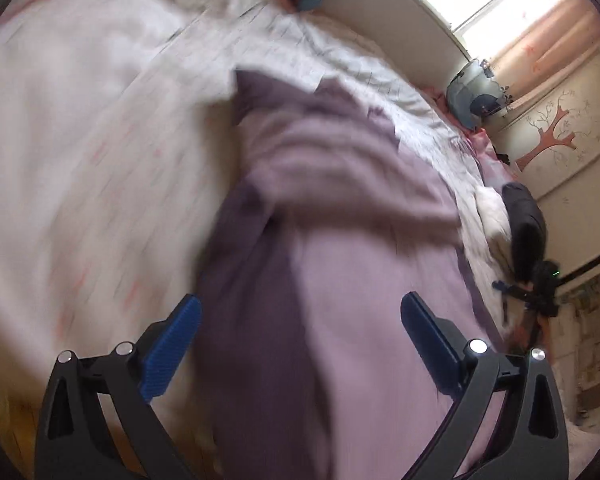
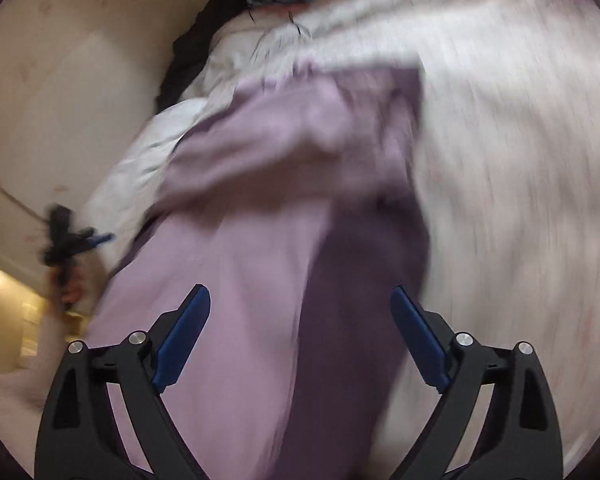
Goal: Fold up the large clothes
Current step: 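Grasp the folded jacket edge with both grippers and lift it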
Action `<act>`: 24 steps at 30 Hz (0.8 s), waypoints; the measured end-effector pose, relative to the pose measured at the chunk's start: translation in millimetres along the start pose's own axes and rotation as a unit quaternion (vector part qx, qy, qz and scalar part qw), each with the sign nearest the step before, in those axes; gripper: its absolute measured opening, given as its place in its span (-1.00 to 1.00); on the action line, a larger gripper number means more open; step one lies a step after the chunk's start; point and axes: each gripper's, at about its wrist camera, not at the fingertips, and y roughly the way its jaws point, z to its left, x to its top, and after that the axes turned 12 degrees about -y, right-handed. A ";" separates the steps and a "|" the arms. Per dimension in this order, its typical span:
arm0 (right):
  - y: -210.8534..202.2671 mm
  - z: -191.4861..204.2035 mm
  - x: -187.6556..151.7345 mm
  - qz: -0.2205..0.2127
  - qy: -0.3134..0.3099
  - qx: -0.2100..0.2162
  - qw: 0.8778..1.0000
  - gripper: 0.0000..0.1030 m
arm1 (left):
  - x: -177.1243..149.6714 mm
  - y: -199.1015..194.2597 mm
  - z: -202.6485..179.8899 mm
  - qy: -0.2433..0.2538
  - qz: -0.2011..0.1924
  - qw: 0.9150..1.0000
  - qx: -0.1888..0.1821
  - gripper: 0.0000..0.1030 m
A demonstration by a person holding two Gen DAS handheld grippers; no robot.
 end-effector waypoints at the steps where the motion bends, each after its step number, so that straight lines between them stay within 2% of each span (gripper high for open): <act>1: -9.5 -2.6 -22.0 0.004 0.016 0.005 1.000 0.71 | -15.8 -7.9 17.1 -0.018 0.017 1.000 -0.009 0.86; 2: -16.0 -7.3 -41.2 0.007 0.031 0.009 0.999 0.71 | -33.1 -12.9 35.3 -0.037 0.034 0.999 -0.015 0.86; 4: -26.5 -15.4 -80.8 0.008 0.078 0.057 0.995 0.71 | -67.0 -14.8 65.2 -0.069 0.066 0.995 -0.034 0.86; 7: -29.9 -15.7 -112.2 0.008 0.100 0.101 0.990 0.71 | -100.6 -4.2 86.8 -0.101 0.102 0.984 -0.101 0.86; 9: -24.8 -14.4 -123.6 0.008 0.114 0.142 0.983 0.71 | -118.7 5.5 88.4 -0.106 0.125 0.974 -0.153 0.86; 12: -15.9 -6.7 -131.3 0.019 0.111 0.160 0.981 0.71 | -140.2 17.6 78.6 -0.097 0.152 0.964 -0.193 0.86; 16: -6.2 5.3 -132.8 0.025 0.093 0.165 0.982 0.67 | -156.2 21.4 68.3 -0.088 0.167 0.963 -0.193 0.86; 18: -4.3 13.5 -133.3 0.018 0.079 0.163 0.983 0.17 | -158.8 22.1 65.6 -0.089 0.166 0.965 -0.182 0.86; 19: -2.6 15.3 -132.7 0.013 0.076 0.167 0.983 -0.28 | -161.3 21.4 64.6 -0.089 0.163 0.968 -0.171 0.86; 20: -2.5 20.7 -132.8 0.008 0.068 0.167 0.984 -0.43 | -161.8 21.0 62.3 -0.089 0.156 0.971 -0.160 0.85; 21: 2.2 26.6 -130.0 0.007 0.060 0.162 0.985 -0.47 | -165.4 19.7 62.3 -0.091 0.148 0.973 -0.150 0.75; 22: 1.7 30.7 -128.8 0.001 0.054 0.160 0.986 -0.53 | -166.7 19.6 62.1 -0.095 0.144 0.974 -0.149 0.62; 24: -5.8 35.8 -125.8 -0.024 0.044 0.170 0.984 -0.59 | -169.2 20.8 60.3 -0.107 0.145 0.968 -0.175 -0.09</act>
